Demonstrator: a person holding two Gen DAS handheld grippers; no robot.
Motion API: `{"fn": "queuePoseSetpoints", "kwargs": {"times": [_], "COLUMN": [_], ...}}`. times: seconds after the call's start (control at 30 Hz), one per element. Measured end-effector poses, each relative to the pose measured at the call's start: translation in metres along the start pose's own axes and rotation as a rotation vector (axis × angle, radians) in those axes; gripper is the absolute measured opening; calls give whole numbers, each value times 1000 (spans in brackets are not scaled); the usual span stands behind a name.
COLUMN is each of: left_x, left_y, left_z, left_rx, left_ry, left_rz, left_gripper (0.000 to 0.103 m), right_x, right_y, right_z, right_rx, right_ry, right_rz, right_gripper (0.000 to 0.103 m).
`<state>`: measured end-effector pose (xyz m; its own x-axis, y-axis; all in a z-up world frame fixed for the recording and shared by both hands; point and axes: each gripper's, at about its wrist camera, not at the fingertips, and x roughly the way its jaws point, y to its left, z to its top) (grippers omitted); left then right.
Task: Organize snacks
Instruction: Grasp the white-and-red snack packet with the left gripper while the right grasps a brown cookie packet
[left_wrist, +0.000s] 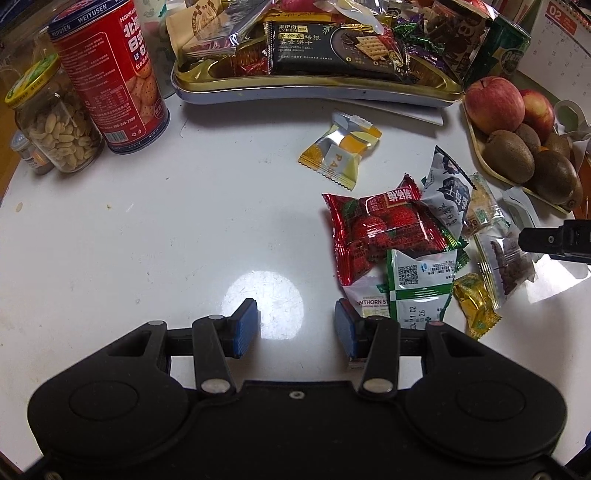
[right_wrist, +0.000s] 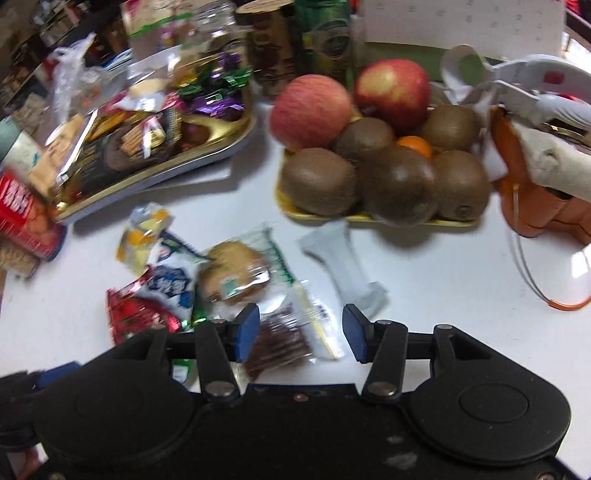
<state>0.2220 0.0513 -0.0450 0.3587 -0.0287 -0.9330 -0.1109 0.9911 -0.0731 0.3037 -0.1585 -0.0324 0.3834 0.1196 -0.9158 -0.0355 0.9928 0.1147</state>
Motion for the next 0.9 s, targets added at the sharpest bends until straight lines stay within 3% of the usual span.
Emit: {"fn": "queuePoseSetpoints", "kwargs": {"times": [0.17, 0.4, 0.5, 0.63, 0.73, 0.9], "left_x": [-1, 1, 2, 3, 7, 10], "left_y": [-4, 1, 2, 4, 5, -2], "left_z": [-2, 0, 2, 4, 5, 6], "left_rx": [24, 4, -8, -22, -22, -5], "left_ry": [11, 22, 25, 32, 39, 27], "left_rz": [-6, -16, -32, -68, -84, -87], "left_gripper": [54, 54, 54, 54, 54, 55], "right_x": [11, 21, 28, 42, 46, 45], "right_y": [5, 18, 16, 16, 29, 23], "right_z": [0, 7, 10, 6, -5, -10], "right_rx": [-6, -100, -94, -105, -240, -216], "right_ry": [37, -1, 9, 51, 6, -13], "right_rz": [57, 44, 46, 17, -71, -51], "right_gripper": [53, 56, 62, 78, 78, 80]}}
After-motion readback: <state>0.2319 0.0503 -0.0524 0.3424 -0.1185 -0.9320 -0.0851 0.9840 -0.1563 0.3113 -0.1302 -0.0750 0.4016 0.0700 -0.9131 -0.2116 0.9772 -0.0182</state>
